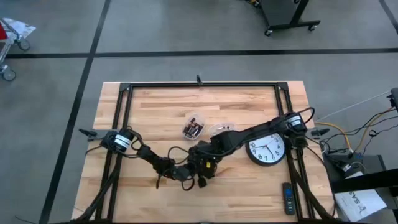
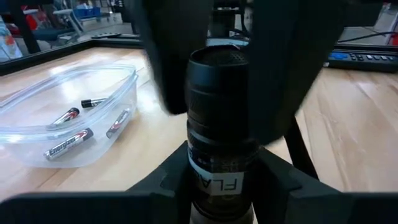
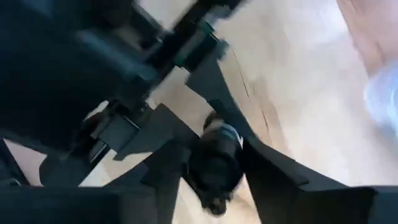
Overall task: Insert battery
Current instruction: Close the black flashlight cover
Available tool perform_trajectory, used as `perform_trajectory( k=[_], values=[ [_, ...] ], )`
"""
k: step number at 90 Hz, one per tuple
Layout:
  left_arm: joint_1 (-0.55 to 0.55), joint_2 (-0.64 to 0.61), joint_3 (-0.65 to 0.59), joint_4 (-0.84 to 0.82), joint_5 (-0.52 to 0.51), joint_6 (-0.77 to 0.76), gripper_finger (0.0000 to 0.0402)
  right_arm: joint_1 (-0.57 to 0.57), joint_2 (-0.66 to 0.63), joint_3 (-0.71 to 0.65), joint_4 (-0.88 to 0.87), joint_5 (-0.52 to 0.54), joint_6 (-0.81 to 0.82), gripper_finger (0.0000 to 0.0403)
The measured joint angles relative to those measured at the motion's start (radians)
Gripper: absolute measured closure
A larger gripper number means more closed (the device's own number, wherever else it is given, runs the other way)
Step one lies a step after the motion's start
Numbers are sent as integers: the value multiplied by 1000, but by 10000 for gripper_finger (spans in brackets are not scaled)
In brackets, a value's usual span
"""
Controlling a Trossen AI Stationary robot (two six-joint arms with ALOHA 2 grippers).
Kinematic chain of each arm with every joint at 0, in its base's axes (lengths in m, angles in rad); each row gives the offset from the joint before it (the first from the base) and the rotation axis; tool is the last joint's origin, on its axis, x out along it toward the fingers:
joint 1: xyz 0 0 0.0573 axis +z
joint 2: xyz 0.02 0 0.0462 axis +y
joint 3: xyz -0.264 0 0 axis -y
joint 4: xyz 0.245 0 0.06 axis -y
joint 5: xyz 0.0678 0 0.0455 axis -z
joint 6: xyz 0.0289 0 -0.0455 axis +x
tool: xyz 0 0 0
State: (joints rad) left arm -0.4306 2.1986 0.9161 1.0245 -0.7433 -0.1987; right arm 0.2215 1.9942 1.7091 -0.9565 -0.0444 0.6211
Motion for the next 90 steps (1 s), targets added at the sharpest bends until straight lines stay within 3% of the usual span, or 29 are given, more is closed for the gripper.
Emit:
perform_trajectory(
  k=[19, 33, 43, 52, 90],
  values=[
    [0, 0, 0, 1, 0, 2, 305, -13, -16, 48, -28, 0, -488, 205],
    [0, 0, 0, 1, 0, 2, 305, -10, -16, 52, -33, -14, -881, 201],
    [0, 0, 0, 1, -1, 2, 305, -2, -9, 50, -41, -18, -1068, 208],
    [0, 0, 0, 1, 0, 2, 305, -4, 5, 49, -42, -16, -1134, 217],
    [0, 0, 0, 3, 0, 2, 305, -4, 25, 47, -94, -16, -1157, 253]
  ],
)
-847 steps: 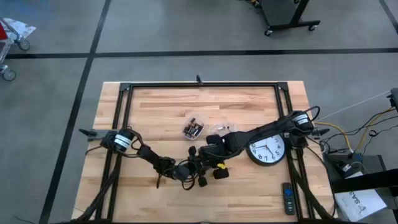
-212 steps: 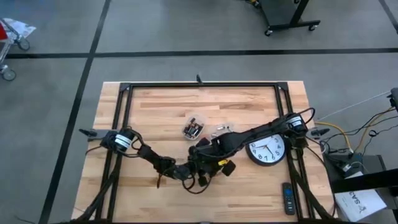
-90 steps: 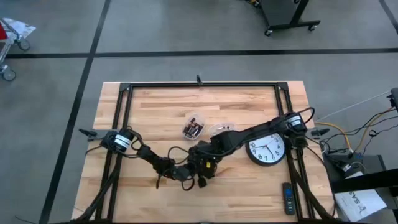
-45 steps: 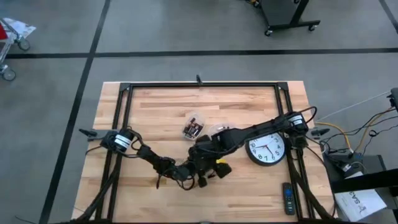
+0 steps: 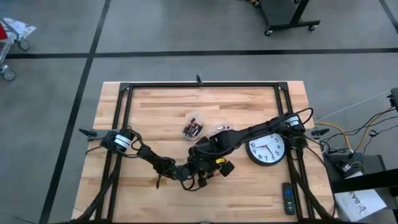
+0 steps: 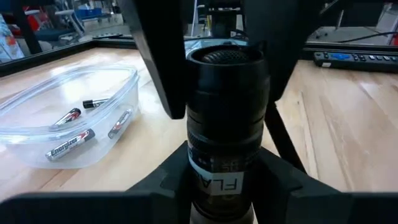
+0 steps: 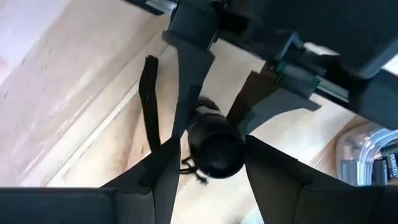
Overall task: Insert battery
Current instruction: Close the black flashlight cover
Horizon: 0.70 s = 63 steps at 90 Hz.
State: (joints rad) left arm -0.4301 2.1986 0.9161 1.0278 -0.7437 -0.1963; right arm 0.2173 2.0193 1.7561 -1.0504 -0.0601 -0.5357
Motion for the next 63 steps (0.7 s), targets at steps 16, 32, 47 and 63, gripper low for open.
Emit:
perform_trajectory(
  k=[16, 32, 47, 63],
  values=[
    [0, 0, 0, 0, 0, 0, 305, 0, 0, 0, 1, 3, 30, 279],
    [0, 0, 0, 0, 0, 0, 305, 0, -1, 0, 0, 2, 135, 316],
    [0, 0, 0, 0, 1, 0, 305, 0, -1, 0, 1, 1, 320, 314],
    [0, 0, 0, 2, 4, -1, 305, 1, -1, 0, 10, 6, 583, 307]
  ],
)
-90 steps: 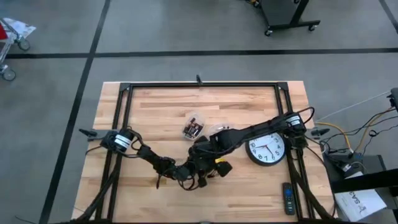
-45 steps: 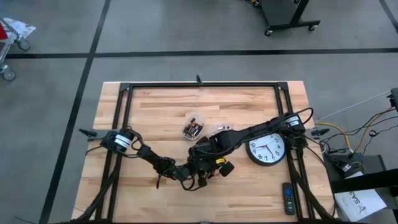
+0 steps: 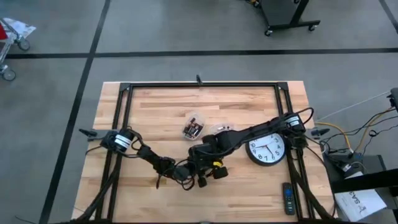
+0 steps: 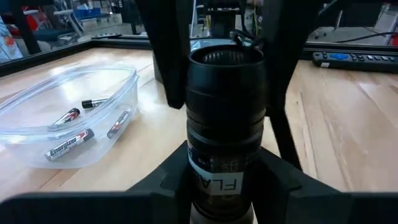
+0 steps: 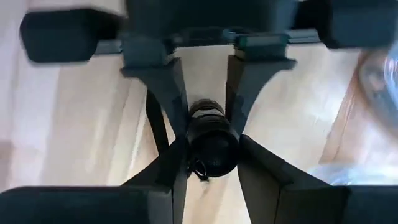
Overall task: Insert battery
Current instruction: Close the black flashlight cover
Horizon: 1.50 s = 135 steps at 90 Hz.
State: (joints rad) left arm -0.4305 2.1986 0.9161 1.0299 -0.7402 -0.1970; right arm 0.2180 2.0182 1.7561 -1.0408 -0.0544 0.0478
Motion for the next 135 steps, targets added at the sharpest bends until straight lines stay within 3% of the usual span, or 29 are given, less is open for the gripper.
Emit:
perform_trajectory(
  k=[23, 31, 40, 59, 85, 135],
  values=[
    [0, 0, 0, 2, 2, -3, 305, -1, 0, 0, 6, -7, 550, 316],
    [0, 0, 0, 2, 1, -3, 305, -2, 0, 0, 6, -9, 600, 299],
    [0, 0, 0, 1, -3, 1, 305, -3, 0, 0, 5, -9, 489, 274],
    [0, 0, 0, 0, -3, 1, 305, -3, 0, 50, -1, -7, 58, 233],
    [0, 0, 0, 0, -2, 1, 305, 12, -2, 86, -25, -8, -519, 228],
    [0, 0, 0, -1, -2, 1, 305, 12, -4, 18, -35, 2, -676, 272]
  ],
)
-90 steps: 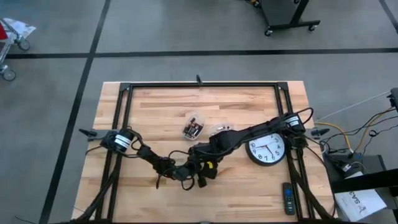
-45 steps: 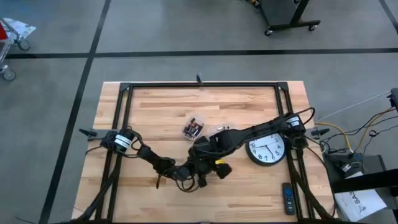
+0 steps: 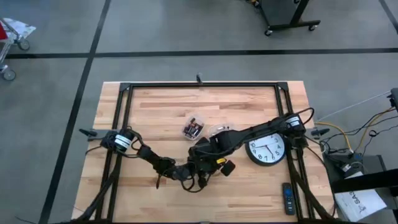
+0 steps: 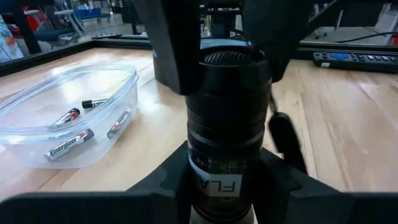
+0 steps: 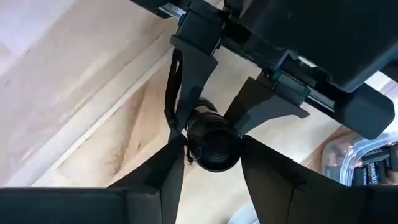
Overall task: Insert battery
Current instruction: Close the black flashlight cover
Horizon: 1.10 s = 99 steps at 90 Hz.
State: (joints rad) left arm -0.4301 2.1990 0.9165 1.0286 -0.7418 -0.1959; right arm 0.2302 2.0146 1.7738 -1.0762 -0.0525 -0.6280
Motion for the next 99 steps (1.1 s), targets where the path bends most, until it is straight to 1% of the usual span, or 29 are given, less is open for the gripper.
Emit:
perform_trajectory(
  k=[9, 18, 37, 45, 65, 73, 79, 90, 99],
  values=[
    [0, 0, 0, 0, 1, 0, 305, 0, 0, -10, 2, 1, -50, 274],
    [0, 0, 0, 0, 1, 0, 305, 0, 0, -12, 5, 1, -88, 269],
    [0, 0, 0, 0, 1, 0, 305, 0, 0, -13, 22, -6, -77, 258],
    [0, 0, 0, 0, 1, 0, 305, 0, 0, -13, 29, -6, -53, 271],
    [0, 0, 0, 0, 0, -1, 305, 1, 0, -13, 38, -8, 42, 322],
    [0, 0, 0, 0, 0, -1, 305, 1, -1, -13, 41, -4, 112, 325],
    [0, 0, 0, 0, 0, -1, 305, 1, -1, -13, 41, -2, 195, 325],
    [0, 0, 0, 1, 0, -4, 305, -4, -1, -13, 44, -2, 390, 320],
    [0, 0, 0, 1, 1, -4, 305, -7, -1, -13, 48, 0, 591, 323]
  ],
)
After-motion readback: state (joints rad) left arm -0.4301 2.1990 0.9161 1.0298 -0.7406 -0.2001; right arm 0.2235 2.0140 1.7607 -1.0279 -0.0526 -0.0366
